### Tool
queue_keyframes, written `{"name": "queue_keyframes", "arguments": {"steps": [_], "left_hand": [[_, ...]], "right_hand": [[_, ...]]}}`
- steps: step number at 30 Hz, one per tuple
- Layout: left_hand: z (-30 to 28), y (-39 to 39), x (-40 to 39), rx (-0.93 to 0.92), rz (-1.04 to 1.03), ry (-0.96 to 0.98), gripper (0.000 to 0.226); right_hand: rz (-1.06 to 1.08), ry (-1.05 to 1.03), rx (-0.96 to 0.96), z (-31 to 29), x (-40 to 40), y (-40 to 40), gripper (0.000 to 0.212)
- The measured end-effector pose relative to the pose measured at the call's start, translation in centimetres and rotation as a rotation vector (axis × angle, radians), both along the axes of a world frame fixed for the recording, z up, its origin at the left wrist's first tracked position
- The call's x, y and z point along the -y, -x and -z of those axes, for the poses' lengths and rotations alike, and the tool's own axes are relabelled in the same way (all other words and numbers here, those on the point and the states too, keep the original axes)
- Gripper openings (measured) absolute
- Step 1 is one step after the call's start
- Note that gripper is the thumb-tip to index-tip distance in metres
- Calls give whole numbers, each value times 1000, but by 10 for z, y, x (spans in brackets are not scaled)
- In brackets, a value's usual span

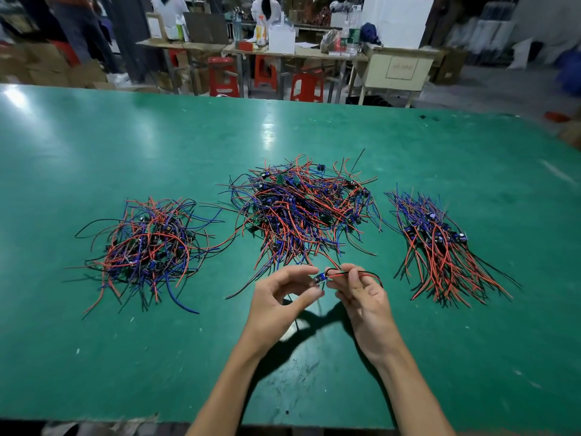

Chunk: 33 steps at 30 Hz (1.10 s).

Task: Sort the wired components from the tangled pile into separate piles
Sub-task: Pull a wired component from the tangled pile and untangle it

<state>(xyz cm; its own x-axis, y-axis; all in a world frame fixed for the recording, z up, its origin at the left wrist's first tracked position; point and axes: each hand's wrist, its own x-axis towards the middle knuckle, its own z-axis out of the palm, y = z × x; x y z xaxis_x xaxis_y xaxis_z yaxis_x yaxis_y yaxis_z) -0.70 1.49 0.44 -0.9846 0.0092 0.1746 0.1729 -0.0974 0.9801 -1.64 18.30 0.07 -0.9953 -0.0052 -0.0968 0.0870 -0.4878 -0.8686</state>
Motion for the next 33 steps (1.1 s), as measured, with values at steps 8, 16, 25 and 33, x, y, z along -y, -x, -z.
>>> {"name": "queue_keyframes", "arguments": {"steps": [8,16,25,33], "left_hand": [[5,-7,-2,-195,-275,244,60],[11,-8,-3,-474,-147,677,56],[2,3,5,-337,-116,522,20],[-41,24,36,-215,-34,488,13]], "right_hand": [[-8,119,-24,9,-7,2,12],[-28,-38,-62,8,5,-3,15],[-91,-153,-120,1,5,-7,14],[-104,-158,-128,-1,1,-4,43]]}}
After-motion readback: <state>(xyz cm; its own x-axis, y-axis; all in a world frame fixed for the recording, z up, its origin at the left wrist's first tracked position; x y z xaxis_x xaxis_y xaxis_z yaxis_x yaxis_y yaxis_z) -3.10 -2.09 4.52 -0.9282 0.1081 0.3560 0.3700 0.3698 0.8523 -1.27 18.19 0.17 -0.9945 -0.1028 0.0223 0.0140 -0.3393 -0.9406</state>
